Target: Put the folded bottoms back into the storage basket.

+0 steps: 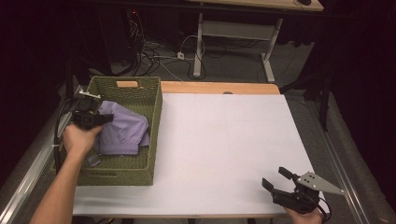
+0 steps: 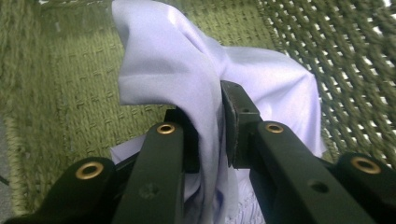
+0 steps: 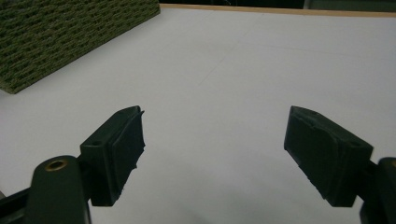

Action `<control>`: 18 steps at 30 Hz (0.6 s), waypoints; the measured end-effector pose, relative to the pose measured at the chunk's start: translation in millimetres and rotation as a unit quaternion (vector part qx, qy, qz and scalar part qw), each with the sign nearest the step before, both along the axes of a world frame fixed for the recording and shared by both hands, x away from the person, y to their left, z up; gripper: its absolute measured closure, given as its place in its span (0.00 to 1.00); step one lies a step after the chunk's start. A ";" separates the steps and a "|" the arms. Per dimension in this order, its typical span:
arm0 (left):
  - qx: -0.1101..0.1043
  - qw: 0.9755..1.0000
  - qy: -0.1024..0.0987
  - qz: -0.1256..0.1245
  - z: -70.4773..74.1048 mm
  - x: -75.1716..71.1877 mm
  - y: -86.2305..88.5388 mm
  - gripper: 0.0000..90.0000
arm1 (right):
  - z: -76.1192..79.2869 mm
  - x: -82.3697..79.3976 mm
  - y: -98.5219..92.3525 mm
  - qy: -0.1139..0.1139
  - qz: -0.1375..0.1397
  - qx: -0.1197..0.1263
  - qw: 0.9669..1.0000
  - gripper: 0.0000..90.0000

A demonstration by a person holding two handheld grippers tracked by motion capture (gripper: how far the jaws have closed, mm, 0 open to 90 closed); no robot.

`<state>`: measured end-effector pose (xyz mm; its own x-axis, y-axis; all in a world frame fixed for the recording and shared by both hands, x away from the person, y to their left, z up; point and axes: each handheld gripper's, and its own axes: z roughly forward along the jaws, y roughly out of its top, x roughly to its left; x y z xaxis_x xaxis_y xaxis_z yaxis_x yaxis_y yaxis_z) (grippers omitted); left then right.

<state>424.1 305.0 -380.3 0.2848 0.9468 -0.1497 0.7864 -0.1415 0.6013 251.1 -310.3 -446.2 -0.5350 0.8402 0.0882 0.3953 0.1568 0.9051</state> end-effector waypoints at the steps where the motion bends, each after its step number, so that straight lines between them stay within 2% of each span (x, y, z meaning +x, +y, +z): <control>1: 0.002 1.000 0.001 0.000 -1.0 0.4 0.4 0.85 | 0.0 0.0 0.0 0.000 0.000 0.000 1.000 0.23; 6: 0.021 1.000 0.009 0.006 -6.8 4.4 0.1 0.84 | 0.0 0.0 0.0 0.000 -0.001 0.000 1.000 0.23; 9: 0.018 1.000 0.005 0.006 -9.7 7.8 0.2 0.84 | 0.0 0.1 0.0 0.000 -0.002 0.000 1.000 0.23; 11: 0.020 1.000 -0.004 0.001 -9.2 8.6 -2.8 0.85 | 0.0 0.2 -0.1 0.001 -0.002 0.001 1.000 0.23; 18: 0.017 0.998 -0.042 -0.042 0.8 2.2 -19.7 0.85 | -0.2 0.7 -0.2 0.002 -0.002 0.000 1.000 0.23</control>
